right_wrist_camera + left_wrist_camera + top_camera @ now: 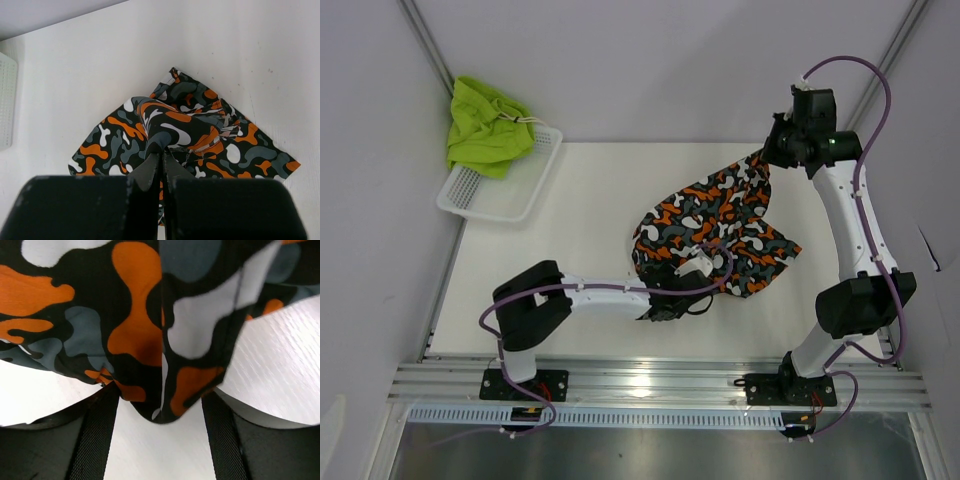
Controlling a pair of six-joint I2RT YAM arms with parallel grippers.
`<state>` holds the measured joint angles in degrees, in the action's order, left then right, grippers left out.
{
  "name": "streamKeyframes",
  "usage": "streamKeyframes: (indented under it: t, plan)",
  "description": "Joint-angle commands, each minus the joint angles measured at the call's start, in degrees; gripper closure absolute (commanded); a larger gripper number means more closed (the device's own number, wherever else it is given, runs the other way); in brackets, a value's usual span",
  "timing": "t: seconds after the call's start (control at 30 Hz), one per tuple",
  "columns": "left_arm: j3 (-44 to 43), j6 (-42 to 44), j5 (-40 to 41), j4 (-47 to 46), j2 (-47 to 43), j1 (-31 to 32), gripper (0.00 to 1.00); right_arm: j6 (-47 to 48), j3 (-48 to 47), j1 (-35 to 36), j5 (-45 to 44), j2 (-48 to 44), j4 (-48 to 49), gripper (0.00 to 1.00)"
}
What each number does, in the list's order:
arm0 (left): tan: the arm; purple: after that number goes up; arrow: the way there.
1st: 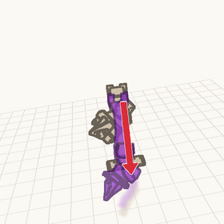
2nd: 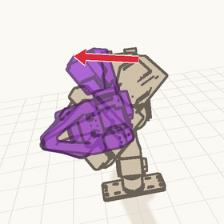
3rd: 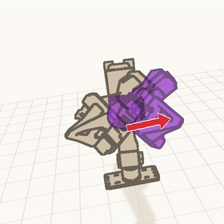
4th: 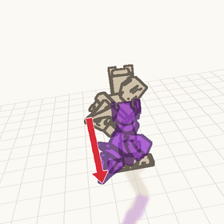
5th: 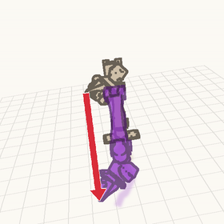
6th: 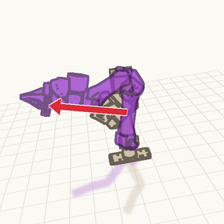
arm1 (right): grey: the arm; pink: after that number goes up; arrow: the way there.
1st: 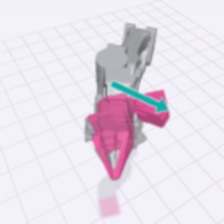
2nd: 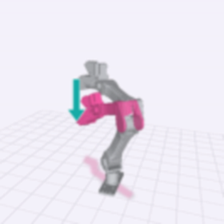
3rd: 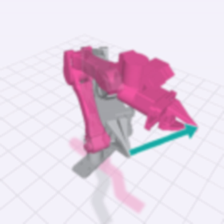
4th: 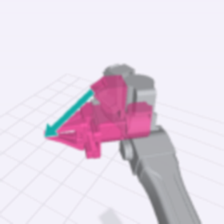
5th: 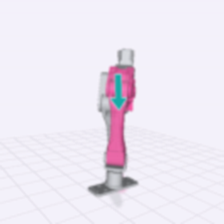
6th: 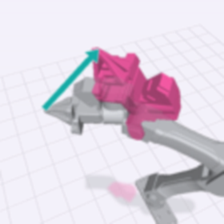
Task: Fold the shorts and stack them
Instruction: Flatten the shorts out
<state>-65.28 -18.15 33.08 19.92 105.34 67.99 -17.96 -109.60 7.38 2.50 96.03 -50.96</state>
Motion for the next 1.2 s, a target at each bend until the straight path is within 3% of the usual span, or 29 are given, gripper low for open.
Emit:
streamKeyframes:
  t: [0.0, 0.13, 0.3, 0.43, 0.53, 0.7, 0.87, 1.0, 1.17]
  plan:
    - [-0.3, -2.3, 2.9, -2.2, 1.4, -0.9, 0.32, -0.2, -0.9, -0.4, 1.5, -1.5, 2.4, 1.00]
    - [1.7, -3.9, 5.1, -4.0, 1.4, -1.1, 0.36, -0.1, -0.5, -1.0, 1.8, -1.9, 2.5, 1.00]
    - [2.0, -6.3, 8.0, -4.8, 2.5, -1.7, 0.53, -0.2, -0.3, -1.6, 2.5, -2.6, 2.5, 1.00]
    - [2.1, -5.8, 7.9, -5.0, 2.8, -2.3, 0.74, -0.1, -0.3, -1.8, 2.7, -3.0, 2.3, 1.00]
    - [2.5, -4.8, 6.8, -3.2, 0.3, -2.4, 1.00, 0.2, 0.1, -2.1, 2.7, -3.4, 2.2, 1.00]
    - [1.2, -4.5, 3.0, 6.9, -6.8, -3.8, 1.00, 0.6, 1.9, -2.2, 3.4, -4.5, 2.6, 1.00]
    - [-1.7, -7.0, 2.4, 20.9, -20.2, -6.8, 1.00, 0.6, 11.0, -2.3, 2.9, -11.4, 6.0, 1.00]
    - [-1.3, -6.0, -5.5, 22.4, -31.4, -14.8, 1.00, 0.9, 15.0, -2.5, 2.4, -15.5, 7.6, 1.00]
    - [-8.6, -3.1, -4.5, 28.4, -37.7, -24.5, 1.00, 0.5, 18.5, -2.6, -1.0, -21.0, 9.8, 1.00]
